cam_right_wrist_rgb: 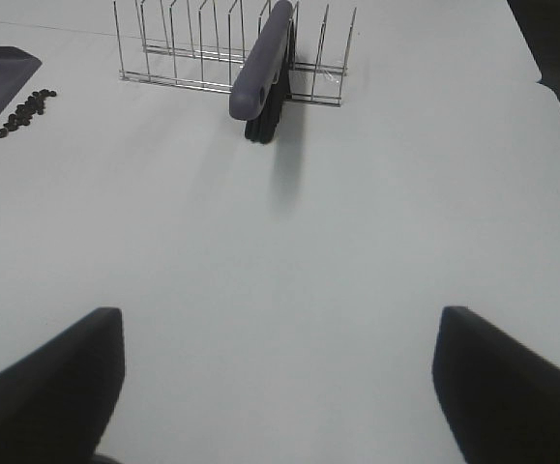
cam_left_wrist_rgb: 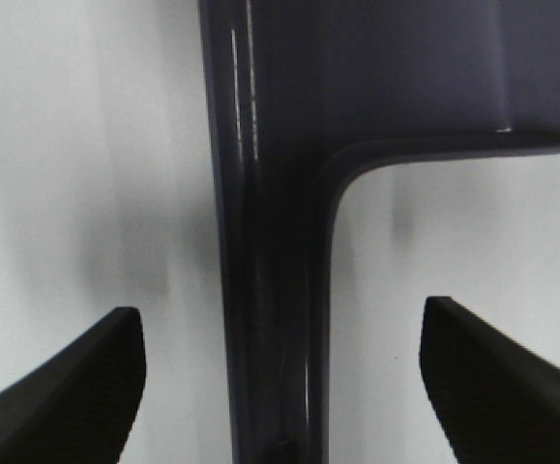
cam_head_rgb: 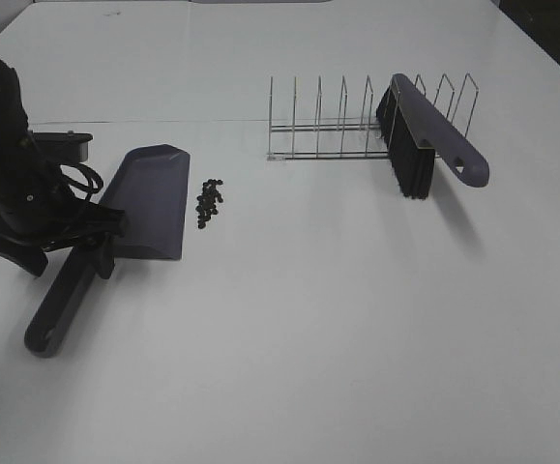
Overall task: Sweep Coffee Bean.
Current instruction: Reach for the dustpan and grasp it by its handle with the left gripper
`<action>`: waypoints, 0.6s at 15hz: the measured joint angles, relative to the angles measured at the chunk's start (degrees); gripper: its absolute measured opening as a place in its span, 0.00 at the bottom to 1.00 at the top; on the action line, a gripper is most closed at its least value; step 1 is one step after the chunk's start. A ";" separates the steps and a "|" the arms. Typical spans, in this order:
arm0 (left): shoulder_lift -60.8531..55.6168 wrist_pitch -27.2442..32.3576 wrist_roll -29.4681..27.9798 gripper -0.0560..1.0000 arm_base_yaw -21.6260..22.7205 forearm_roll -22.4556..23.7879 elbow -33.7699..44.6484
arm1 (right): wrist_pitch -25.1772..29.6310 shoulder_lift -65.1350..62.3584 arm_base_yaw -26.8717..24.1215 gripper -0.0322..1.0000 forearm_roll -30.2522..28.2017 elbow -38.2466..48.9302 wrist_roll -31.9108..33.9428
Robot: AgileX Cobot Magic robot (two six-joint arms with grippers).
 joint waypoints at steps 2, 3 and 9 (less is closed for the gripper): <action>1.95 -2.01 0.00 0.75 0.00 0.00 -0.06 | 0.00 0.00 0.00 0.78 0.00 0.00 0.00; 2.81 -2.58 0.00 0.75 0.00 0.06 -0.06 | 0.00 0.00 0.00 0.78 0.00 0.00 0.00; 4.35 -3.44 0.00 0.59 0.00 1.43 -0.86 | 0.00 0.00 0.00 0.78 0.06 0.00 0.00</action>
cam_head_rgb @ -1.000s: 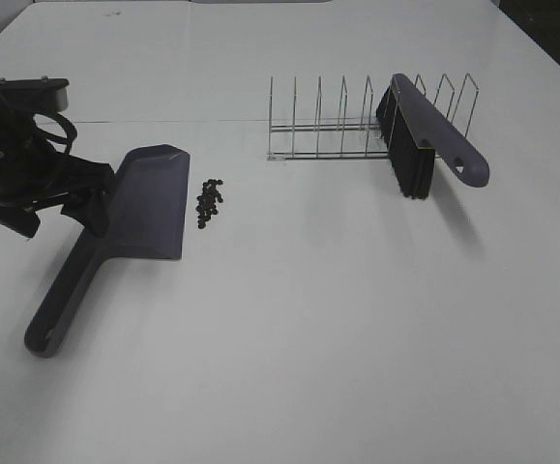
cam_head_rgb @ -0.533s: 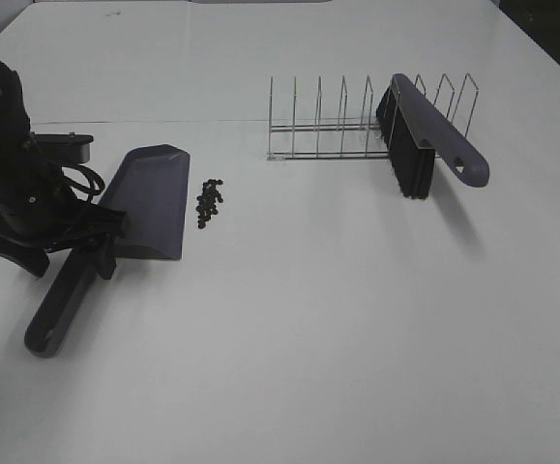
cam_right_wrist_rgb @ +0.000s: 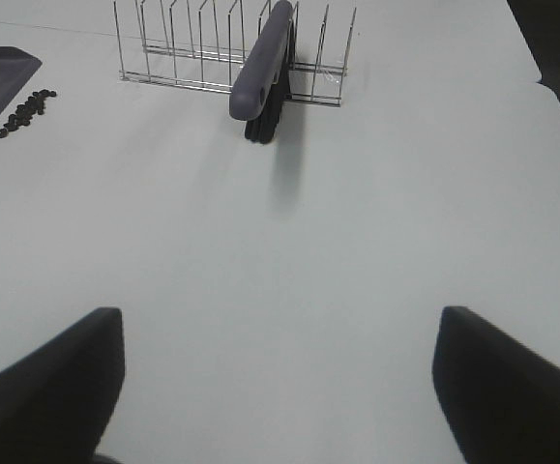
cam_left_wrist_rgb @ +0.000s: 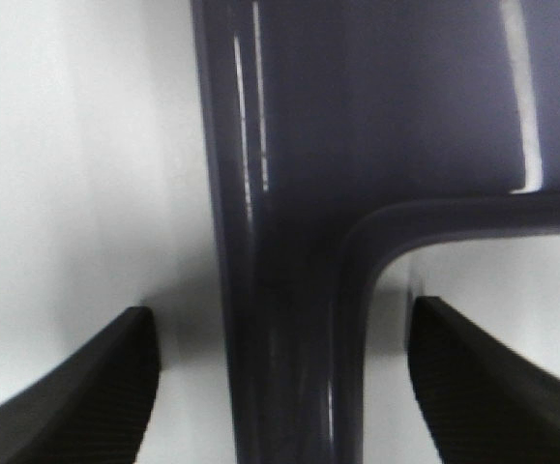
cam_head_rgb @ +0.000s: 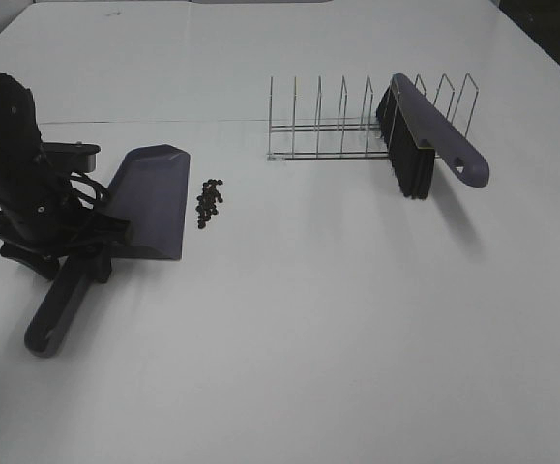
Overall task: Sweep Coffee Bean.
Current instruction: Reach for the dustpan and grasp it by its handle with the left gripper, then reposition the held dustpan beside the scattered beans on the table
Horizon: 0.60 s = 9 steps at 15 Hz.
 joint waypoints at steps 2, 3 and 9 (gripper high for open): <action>0.06 0.29 -0.06 0.37 0.00 -0.34 -0.23 | 0.00 0.00 0.00 0.78 0.00 0.00 0.00; 0.17 0.69 -0.06 0.38 0.00 -0.40 -0.52 | 0.00 0.00 0.00 0.78 0.00 0.00 0.00; -0.23 1.78 -2.81 0.38 0.00 -0.40 -0.69 | 0.00 0.00 0.00 0.78 0.00 0.00 0.00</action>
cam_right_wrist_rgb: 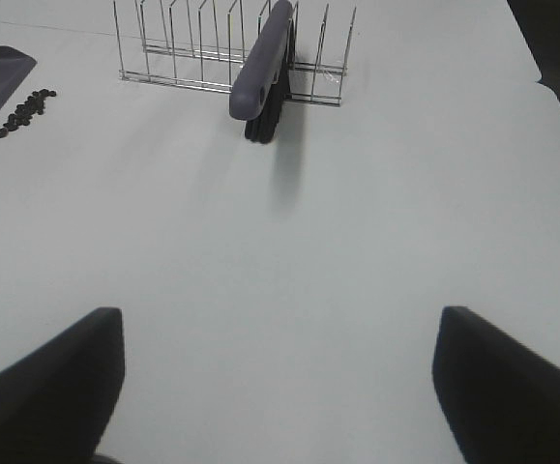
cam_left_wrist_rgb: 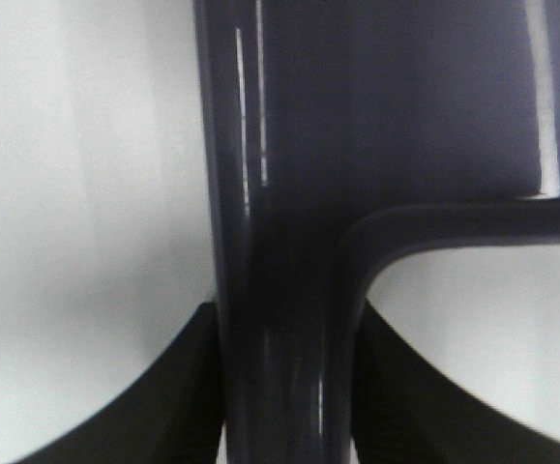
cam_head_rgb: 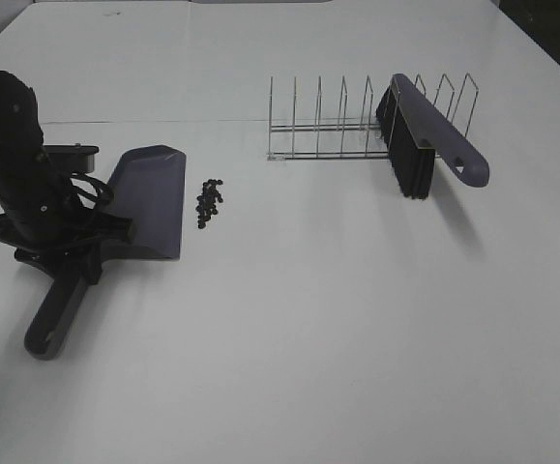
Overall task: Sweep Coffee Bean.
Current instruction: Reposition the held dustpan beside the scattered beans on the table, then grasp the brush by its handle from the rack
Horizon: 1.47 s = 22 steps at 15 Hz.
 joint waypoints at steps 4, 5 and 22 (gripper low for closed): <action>-7.62 2.69 -1.15 0.38 0.00 0.74 0.23 | 0.00 0.00 0.00 0.78 0.00 0.00 0.00; -8.71 2.86 -1.20 0.38 0.00 1.20 0.23 | 0.00 0.00 0.00 0.78 0.00 0.00 0.00; -9.22 4.47 -1.20 0.38 0.00 2.69 0.23 | -6.07 67.15 1.15 0.78 4.98 -44.98 -6.82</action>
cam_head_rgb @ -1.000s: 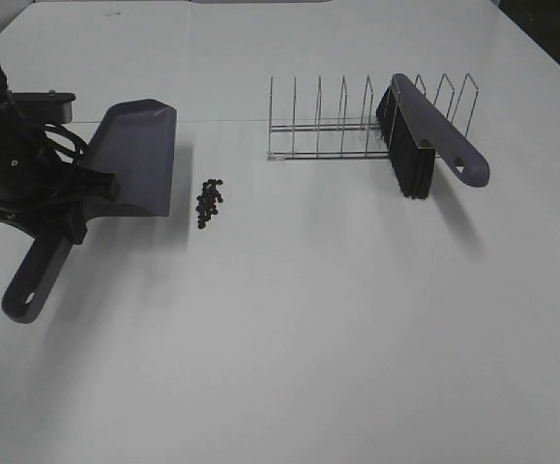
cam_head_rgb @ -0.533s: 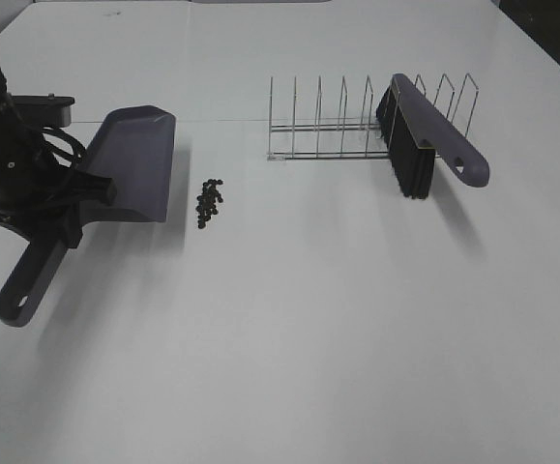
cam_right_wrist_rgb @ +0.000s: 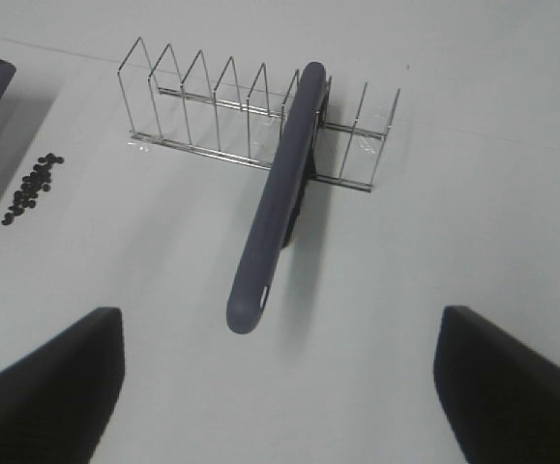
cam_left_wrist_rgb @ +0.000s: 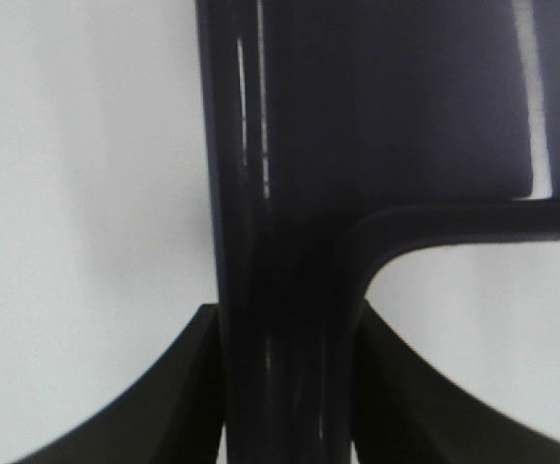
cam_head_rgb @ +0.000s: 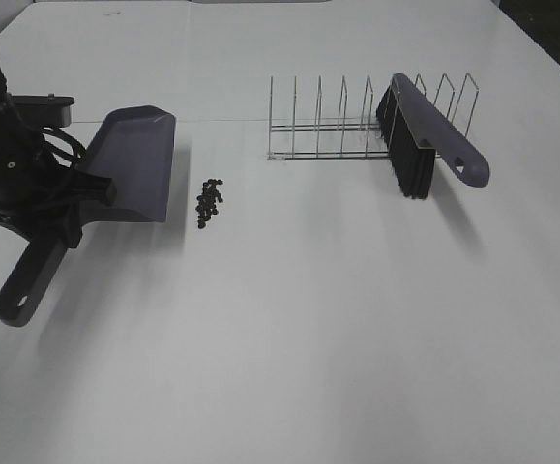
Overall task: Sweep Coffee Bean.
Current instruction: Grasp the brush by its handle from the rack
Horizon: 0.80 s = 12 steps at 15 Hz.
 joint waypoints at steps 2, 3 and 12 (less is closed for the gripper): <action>0.00 0.00 0.00 0.38 0.00 0.00 0.00 | 7.96 15.93 5.21 0.78 -4.93 -16.96 6.19; 0.00 0.00 0.00 0.38 0.00 0.00 0.00 | 10.89 21.60 6.76 0.78 -7.56 -22.40 8.25; 0.00 -0.86 0.00 0.38 0.00 0.00 0.00 | 14.78 53.63 8.59 0.76 -9.91 -47.96 14.84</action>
